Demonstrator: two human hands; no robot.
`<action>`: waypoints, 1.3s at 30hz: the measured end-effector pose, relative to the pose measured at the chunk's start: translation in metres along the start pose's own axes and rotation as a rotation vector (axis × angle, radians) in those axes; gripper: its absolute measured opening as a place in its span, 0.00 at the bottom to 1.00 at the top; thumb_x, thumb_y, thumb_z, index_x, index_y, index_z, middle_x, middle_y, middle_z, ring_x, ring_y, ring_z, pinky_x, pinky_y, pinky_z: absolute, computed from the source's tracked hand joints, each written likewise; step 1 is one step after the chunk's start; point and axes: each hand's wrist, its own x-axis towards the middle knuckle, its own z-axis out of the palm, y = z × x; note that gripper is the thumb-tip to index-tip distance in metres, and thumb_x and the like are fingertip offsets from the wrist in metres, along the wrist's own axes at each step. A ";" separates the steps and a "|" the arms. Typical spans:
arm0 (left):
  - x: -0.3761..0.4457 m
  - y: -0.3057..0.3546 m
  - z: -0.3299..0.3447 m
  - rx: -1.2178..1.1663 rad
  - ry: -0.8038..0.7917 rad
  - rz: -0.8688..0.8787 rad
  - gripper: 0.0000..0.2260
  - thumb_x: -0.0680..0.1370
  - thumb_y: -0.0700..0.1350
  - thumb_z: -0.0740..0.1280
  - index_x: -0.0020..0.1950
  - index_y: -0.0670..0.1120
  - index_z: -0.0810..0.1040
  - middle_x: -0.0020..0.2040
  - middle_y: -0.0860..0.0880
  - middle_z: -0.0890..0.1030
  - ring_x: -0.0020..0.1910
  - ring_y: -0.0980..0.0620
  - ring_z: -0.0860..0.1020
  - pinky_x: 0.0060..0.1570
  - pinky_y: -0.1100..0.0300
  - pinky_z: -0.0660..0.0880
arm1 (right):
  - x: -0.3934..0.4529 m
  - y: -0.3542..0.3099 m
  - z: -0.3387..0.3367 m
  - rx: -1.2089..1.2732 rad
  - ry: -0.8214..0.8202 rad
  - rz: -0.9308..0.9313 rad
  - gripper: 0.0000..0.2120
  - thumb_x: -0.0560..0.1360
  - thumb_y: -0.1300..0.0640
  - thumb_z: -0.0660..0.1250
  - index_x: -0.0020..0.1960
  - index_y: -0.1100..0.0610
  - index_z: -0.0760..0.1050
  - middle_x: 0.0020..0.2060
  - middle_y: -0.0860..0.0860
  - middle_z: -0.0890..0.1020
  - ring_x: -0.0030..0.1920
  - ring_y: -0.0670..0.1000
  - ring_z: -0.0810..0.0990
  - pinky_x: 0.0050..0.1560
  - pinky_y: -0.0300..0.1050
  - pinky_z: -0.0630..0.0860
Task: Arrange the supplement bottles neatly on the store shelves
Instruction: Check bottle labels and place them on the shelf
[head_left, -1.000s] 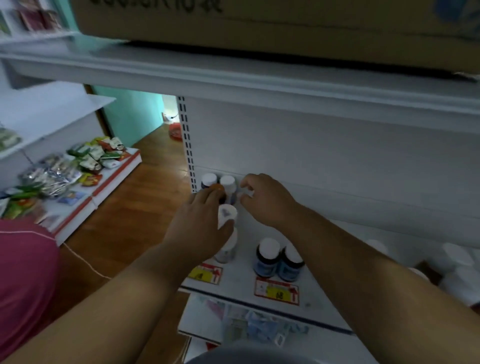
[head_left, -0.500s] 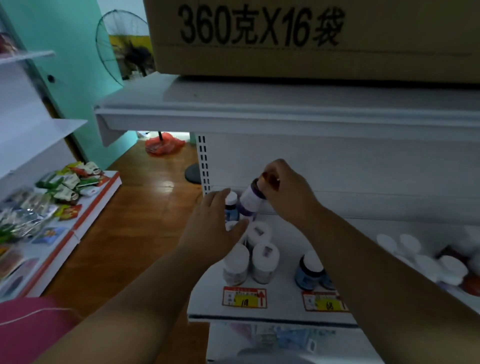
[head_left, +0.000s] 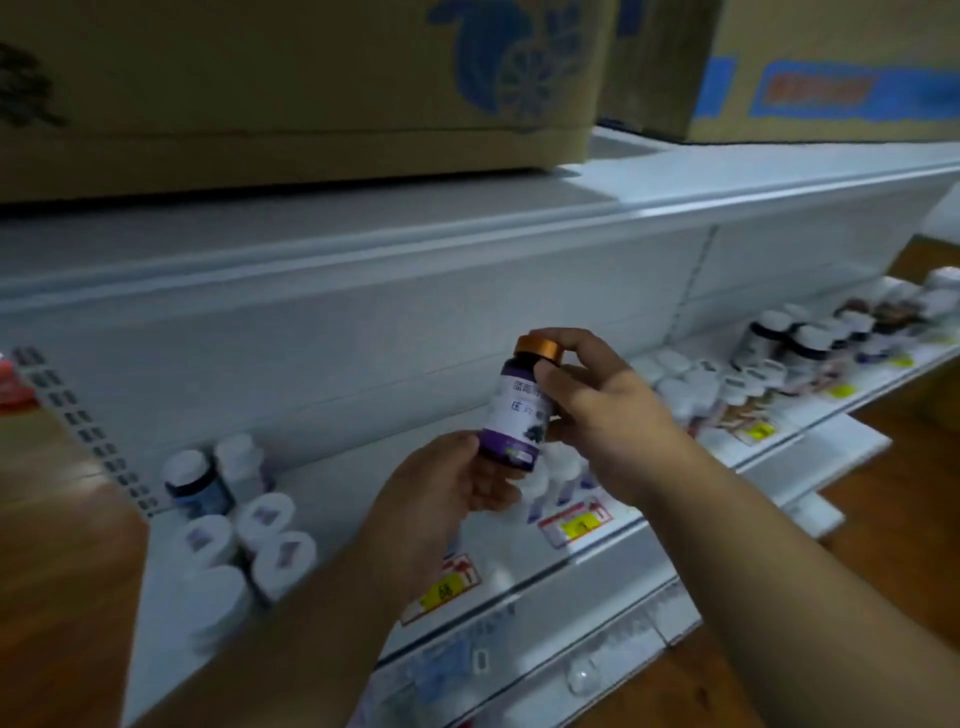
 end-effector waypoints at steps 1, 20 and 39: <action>0.008 -0.003 0.019 0.036 -0.044 -0.017 0.16 0.81 0.45 0.55 0.52 0.43 0.83 0.40 0.40 0.84 0.36 0.45 0.81 0.43 0.52 0.74 | -0.006 -0.005 -0.020 -0.019 0.025 -0.014 0.10 0.78 0.62 0.64 0.56 0.51 0.77 0.39 0.50 0.84 0.35 0.49 0.81 0.31 0.41 0.76; 0.122 -0.123 0.480 0.585 -0.522 0.346 0.25 0.73 0.60 0.64 0.68 0.53 0.70 0.57 0.58 0.79 0.53 0.60 0.78 0.54 0.55 0.76 | -0.100 -0.048 -0.486 -0.460 0.504 -0.104 0.13 0.75 0.55 0.70 0.58 0.46 0.75 0.50 0.49 0.81 0.49 0.49 0.81 0.49 0.51 0.82; 0.356 -0.225 0.774 0.722 -0.747 0.411 0.28 0.70 0.65 0.63 0.67 0.54 0.70 0.57 0.60 0.76 0.53 0.63 0.75 0.49 0.69 0.72 | -0.014 -0.024 -0.819 -0.521 0.688 0.010 0.16 0.76 0.60 0.69 0.61 0.49 0.72 0.46 0.41 0.81 0.42 0.37 0.80 0.40 0.29 0.75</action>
